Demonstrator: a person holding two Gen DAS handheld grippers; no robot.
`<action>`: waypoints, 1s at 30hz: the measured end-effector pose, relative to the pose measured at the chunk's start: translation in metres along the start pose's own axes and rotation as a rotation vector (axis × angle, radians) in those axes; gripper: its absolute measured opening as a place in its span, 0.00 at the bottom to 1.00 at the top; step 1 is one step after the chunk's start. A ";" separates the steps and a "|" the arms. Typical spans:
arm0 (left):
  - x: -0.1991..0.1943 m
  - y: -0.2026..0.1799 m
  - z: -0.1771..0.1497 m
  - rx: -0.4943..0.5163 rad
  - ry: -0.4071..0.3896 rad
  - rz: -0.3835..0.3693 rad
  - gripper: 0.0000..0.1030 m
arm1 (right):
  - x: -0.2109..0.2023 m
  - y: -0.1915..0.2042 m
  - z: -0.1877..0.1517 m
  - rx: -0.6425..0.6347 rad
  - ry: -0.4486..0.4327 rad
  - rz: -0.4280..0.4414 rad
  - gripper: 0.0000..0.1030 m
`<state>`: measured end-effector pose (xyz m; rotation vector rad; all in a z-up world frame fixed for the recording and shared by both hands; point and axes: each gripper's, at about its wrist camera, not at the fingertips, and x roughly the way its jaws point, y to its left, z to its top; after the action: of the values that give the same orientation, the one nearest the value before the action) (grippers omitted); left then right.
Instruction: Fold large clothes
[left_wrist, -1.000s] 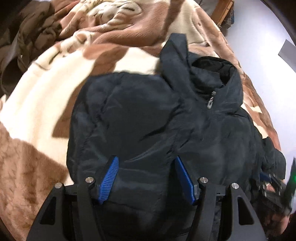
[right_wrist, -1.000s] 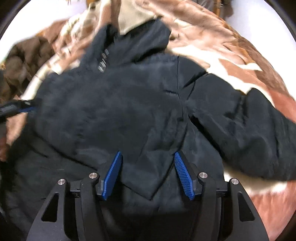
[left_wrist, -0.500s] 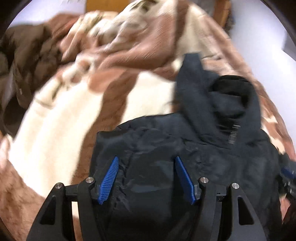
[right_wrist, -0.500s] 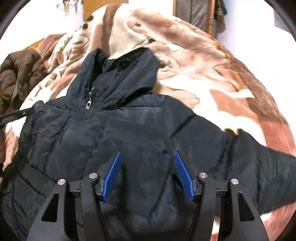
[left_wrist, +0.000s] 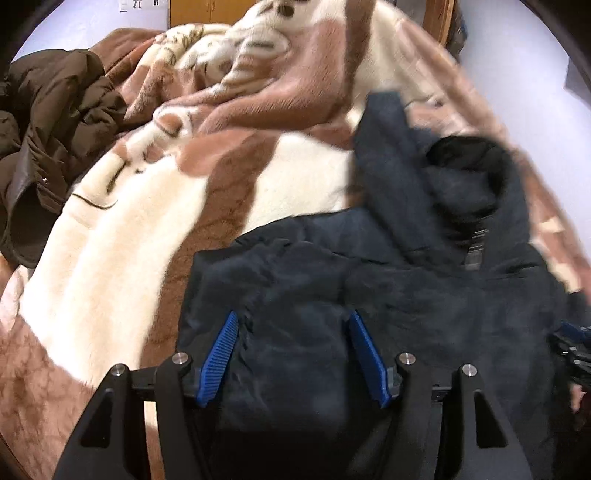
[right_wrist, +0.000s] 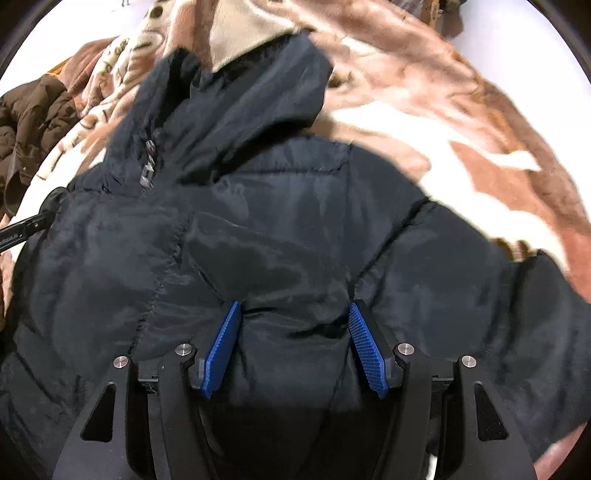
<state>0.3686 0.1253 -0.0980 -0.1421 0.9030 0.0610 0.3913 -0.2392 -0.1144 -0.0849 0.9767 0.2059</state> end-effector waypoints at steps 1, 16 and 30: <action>-0.012 -0.003 -0.003 0.001 -0.019 -0.017 0.63 | -0.013 0.002 -0.003 -0.008 -0.026 -0.002 0.58; -0.012 -0.025 -0.048 0.036 0.074 0.012 0.63 | -0.010 0.012 -0.044 -0.032 0.043 -0.008 0.58; -0.165 -0.101 -0.116 0.086 -0.006 -0.134 0.63 | -0.165 0.001 -0.114 0.020 -0.118 -0.078 0.58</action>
<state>0.1879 0.0091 -0.0294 -0.1221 0.8865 -0.1023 0.2086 -0.2788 -0.0412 -0.0912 0.8557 0.1275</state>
